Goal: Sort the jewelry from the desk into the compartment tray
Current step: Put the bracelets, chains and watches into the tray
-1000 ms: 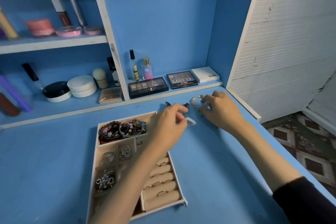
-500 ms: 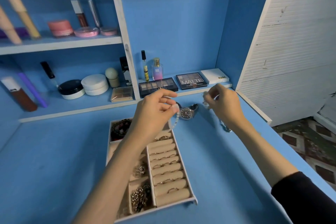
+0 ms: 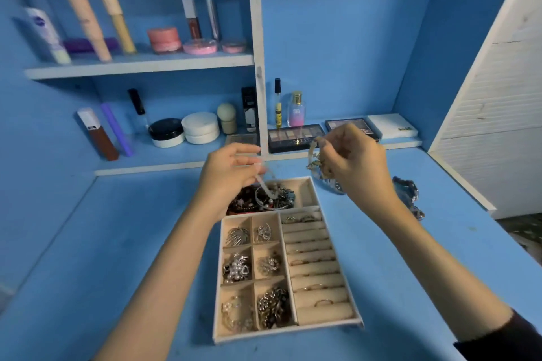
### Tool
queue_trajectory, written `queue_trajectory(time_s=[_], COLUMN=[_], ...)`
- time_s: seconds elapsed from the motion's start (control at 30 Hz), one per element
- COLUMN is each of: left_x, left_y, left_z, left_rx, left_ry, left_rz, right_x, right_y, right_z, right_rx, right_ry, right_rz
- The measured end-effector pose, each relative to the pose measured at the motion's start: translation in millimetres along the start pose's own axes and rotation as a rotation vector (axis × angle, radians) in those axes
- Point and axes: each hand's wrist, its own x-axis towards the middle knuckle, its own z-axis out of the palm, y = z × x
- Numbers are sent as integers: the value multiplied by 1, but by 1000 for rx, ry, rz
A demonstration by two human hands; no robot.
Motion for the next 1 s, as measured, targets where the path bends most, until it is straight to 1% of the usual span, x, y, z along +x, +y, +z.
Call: queue_trajectory(time_s=[0.07, 0.1, 0.2, 0.3, 0.43, 0.53, 0.6, 0.67, 0.7, 0.73, 0.77, 0.83, 0.93, 1.0], left_x=[1, 1, -2, -6, -8, -9, -9, -10, -11, -11, -11, -11, -9, -8], left_y=[-14, -21, -32, -36, -40, -45, -48, -48, -49, -51, -53, -56, -59, -61], left_z=[-10, -14, -20, -21, -22, -23, -24, -23, -23, -23, -23, -24, -24, -24], left_rx=[65, 139, 390, 579, 705, 745, 714, 639, 615, 609, 610, 597, 599, 615], left_ry=[52, 82, 149, 189, 209, 209, 215, 220, 216, 213, 213, 213, 208, 207], left_rz=[-36, -26, 73, 173, 198, 224, 231, 217, 216, 223, 234, 254, 263, 269], right_x=[-1, -2, -3, -5, -4, -4, -4, -4, -5, -5, -6, -8, -6, -4], right_y=[-5, -7, -14, -20, -27, -34, -36, -33, -30, -25, -19, -7, 4, 8], right_z=[8, 12, 22, 32, 44, 51, 56, 59, 60, 60, 59, 57, 53, 51], right_rx=[10, 19, 20, 13, 46, 99, 220, 416, 476, 482, 453, 323, 12, -179], right_ry=[-42, -63, -125, -179, -249, -313, -366, -417, -429, -435, -435, -411, -359, -379], right_rz=[-10, -12, -29, -47, -15, 31, 139, 328, 413, 475, 516, 524, 389, 270])
